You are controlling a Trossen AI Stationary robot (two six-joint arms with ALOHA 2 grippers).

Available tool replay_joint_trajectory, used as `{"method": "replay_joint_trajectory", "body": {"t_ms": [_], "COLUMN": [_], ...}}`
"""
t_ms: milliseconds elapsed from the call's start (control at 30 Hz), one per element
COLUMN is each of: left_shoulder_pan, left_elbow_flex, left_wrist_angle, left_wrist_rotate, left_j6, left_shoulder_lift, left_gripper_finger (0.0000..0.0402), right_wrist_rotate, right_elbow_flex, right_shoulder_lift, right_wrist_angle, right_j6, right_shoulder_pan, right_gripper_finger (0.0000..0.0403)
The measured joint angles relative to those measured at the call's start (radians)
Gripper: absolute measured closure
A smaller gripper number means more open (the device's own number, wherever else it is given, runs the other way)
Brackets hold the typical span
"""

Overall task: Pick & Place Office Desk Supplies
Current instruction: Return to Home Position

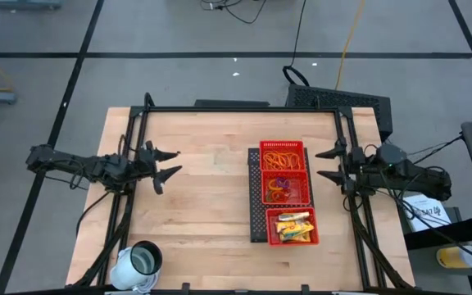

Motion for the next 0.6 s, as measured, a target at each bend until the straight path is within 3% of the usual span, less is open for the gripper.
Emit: {"method": "replay_joint_trajectory", "body": {"t_ms": [400,600], "left_shoulder_pan": [-0.030,-0.050], "left_elbow_flex": [-0.171,-0.208], "left_wrist_angle": [0.112,0.116], "left_wrist_rotate": [0.022,0.022], "left_j6": [0.004,0.016], "left_shoulder_lift": [-0.165,-0.199], "left_gripper_finger": [0.0163,0.0163], "right_wrist_rotate": [0.000,0.000], "right_elbow_flex": [-0.214,-0.265], "right_shoulder_lift": [-0.002,-0.002], "right_wrist_angle": [0.283,0.317], "right_j6": [0.005,0.019], "right_shoulder_pan": [0.000,0.000], "right_gripper_finger": [0.0147,0.0143]}}
